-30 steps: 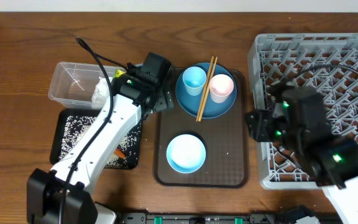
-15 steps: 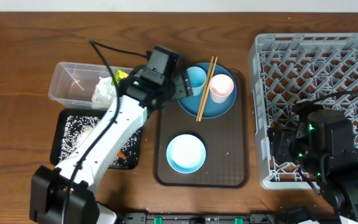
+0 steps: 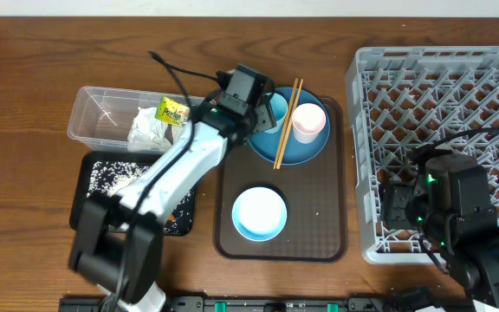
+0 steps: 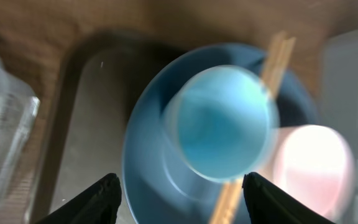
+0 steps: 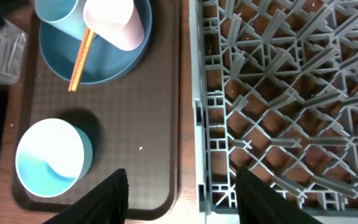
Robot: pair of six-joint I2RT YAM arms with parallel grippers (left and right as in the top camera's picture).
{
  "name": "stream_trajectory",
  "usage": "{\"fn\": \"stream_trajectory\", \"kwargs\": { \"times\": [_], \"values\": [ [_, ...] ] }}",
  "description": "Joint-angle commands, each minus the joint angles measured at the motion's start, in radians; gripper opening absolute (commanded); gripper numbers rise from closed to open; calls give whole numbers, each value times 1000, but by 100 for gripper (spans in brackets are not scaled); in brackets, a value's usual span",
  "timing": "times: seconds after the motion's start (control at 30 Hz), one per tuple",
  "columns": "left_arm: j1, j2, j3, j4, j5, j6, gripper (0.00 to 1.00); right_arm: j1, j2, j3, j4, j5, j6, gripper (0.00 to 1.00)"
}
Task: Sort waste into correct bins and load items into the dishwasher rack
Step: 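Grasp the light-blue cup with the left gripper and lift it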
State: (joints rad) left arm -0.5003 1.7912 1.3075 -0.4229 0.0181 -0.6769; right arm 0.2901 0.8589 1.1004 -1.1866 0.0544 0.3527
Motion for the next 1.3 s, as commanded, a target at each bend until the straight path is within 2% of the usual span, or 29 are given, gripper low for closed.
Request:
{"fn": "stream_trajectory", "kwargs": {
  "times": [0.0,0.2,0.3,0.4,0.83,1.0,1.27],
  "values": [
    [4,58,3,31,-26,-20,62,-17,-3,16,0,28,-18,55],
    [3,81,3,93,-26,-37,56,-17,-3,16,-3,28,-18,56],
    [3,82,3,103,-26,-71,56,-17,-3,16,-3,28,-18,56],
    [3,85,3,114,-26,-88,50,-17,-3,16,-3,28,-18,56],
    [3,100,-17,130,-27,-133,39,-16,-3,16,-6,28,-18,57],
    [3,100,-17,135,-27,-133,29,-16,-3,16,-14,28,-18,57],
    [-10,100,-23,130,-27,-133,27,-16,-3,16,-32,28,-44,57]
  ]
}}
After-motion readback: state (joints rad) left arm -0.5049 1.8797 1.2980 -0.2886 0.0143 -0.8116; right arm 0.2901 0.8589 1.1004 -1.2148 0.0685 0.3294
